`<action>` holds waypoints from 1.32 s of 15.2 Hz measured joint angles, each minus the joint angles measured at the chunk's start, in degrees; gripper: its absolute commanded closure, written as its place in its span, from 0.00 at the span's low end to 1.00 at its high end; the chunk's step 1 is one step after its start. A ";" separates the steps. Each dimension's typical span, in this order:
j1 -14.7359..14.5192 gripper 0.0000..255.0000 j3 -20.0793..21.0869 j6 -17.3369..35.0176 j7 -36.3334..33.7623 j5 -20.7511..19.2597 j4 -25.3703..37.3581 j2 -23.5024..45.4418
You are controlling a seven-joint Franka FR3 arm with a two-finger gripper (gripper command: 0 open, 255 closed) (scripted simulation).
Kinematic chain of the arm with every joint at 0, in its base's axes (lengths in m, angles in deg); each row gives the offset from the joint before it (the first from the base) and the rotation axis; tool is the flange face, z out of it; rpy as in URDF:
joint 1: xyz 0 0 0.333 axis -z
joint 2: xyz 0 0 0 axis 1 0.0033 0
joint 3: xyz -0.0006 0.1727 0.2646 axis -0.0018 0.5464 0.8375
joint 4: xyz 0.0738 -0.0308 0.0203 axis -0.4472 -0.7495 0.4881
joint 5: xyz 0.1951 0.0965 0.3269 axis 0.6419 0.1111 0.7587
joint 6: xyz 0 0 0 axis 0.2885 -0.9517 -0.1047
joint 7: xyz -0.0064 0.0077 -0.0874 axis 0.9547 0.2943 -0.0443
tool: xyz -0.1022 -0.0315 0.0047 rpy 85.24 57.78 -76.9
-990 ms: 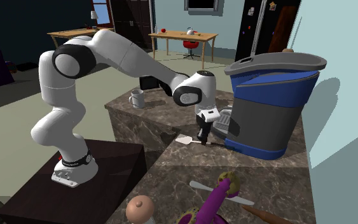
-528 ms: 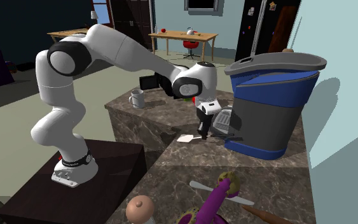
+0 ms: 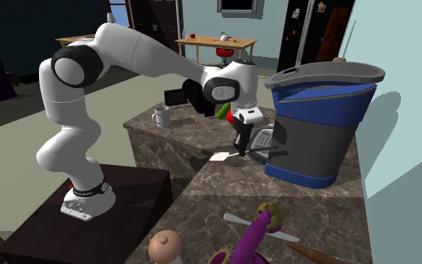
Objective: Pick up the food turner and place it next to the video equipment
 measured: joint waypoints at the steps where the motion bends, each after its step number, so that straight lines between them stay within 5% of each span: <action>1: 0.05 1.00 -0.01 -0.79 0.15 0.10 0.50 -0.31; 20: -0.04 1.00 0.18 -14.89 0.92 0.69 12.93 -2.02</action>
